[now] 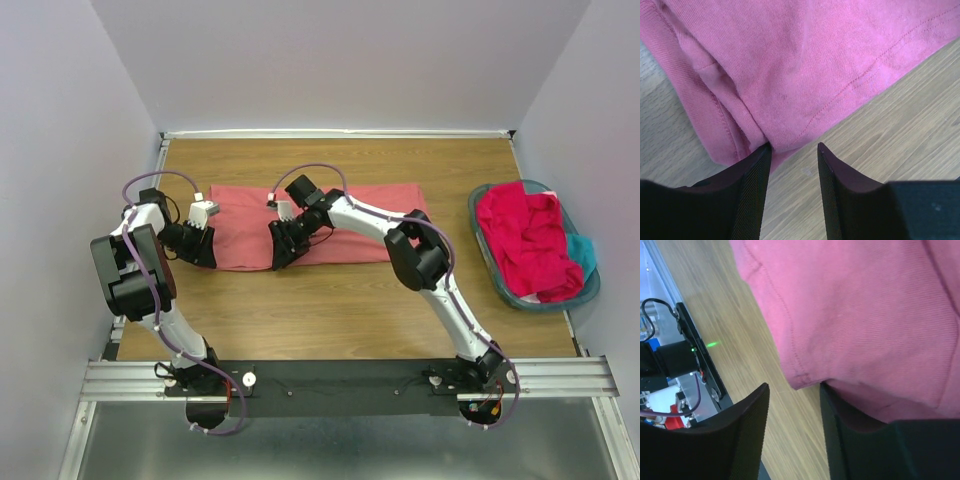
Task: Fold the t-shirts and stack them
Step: Fold the other side of the tshirt into a rectangle
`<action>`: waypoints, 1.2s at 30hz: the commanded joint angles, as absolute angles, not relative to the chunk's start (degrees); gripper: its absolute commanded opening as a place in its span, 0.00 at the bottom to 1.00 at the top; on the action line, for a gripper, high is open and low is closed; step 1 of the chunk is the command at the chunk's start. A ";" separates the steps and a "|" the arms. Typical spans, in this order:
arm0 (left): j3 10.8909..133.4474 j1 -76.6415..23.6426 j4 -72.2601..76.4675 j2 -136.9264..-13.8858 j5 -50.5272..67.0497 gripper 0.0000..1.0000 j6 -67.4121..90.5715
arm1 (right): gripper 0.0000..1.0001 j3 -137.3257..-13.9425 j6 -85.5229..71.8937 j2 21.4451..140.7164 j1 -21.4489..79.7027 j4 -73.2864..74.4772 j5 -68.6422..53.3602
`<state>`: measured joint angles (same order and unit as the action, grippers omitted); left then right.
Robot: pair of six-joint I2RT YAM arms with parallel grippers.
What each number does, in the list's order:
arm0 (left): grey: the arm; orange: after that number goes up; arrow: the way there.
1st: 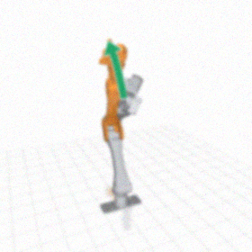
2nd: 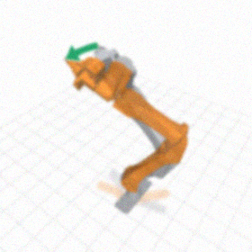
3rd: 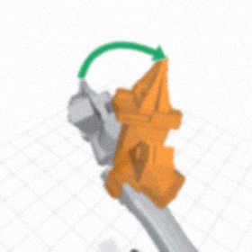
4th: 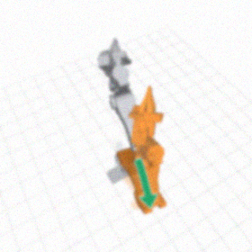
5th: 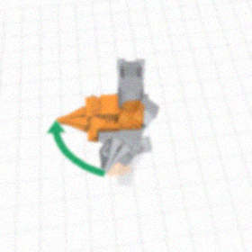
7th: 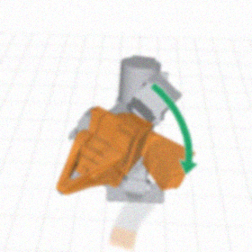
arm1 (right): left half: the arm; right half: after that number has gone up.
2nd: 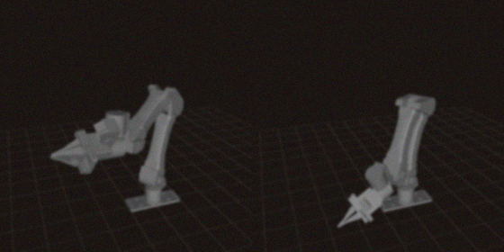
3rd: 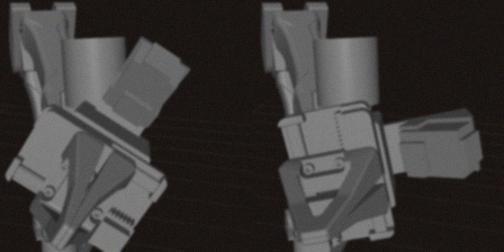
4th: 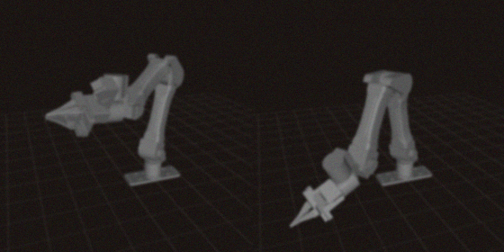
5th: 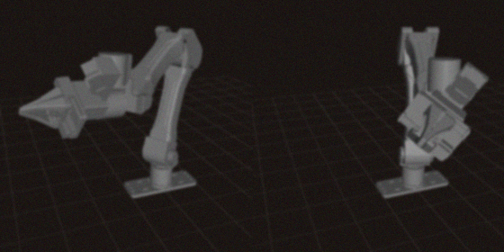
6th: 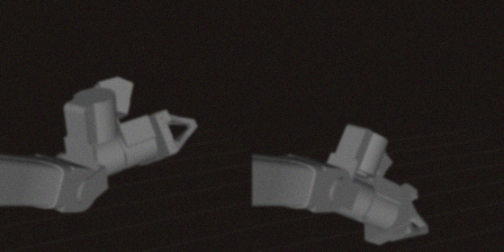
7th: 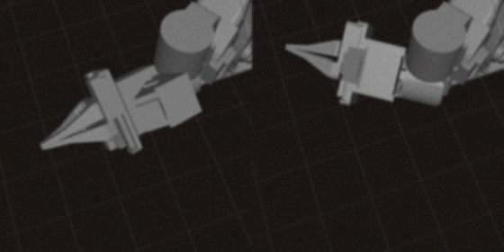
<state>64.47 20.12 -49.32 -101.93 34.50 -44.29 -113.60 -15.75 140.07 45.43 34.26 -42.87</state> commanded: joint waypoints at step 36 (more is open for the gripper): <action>85.31 19.69 -60.38 -105.10 42.35 0.00 -44.39 | 0.01 -120.49 -16.87 139.21 41.66 31.20 -43.95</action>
<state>79.85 20.12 -57.41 -102.00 37.12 -44.51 -117.67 -16.97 140.46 43.66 32.62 -43.11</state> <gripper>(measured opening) 0.010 0.005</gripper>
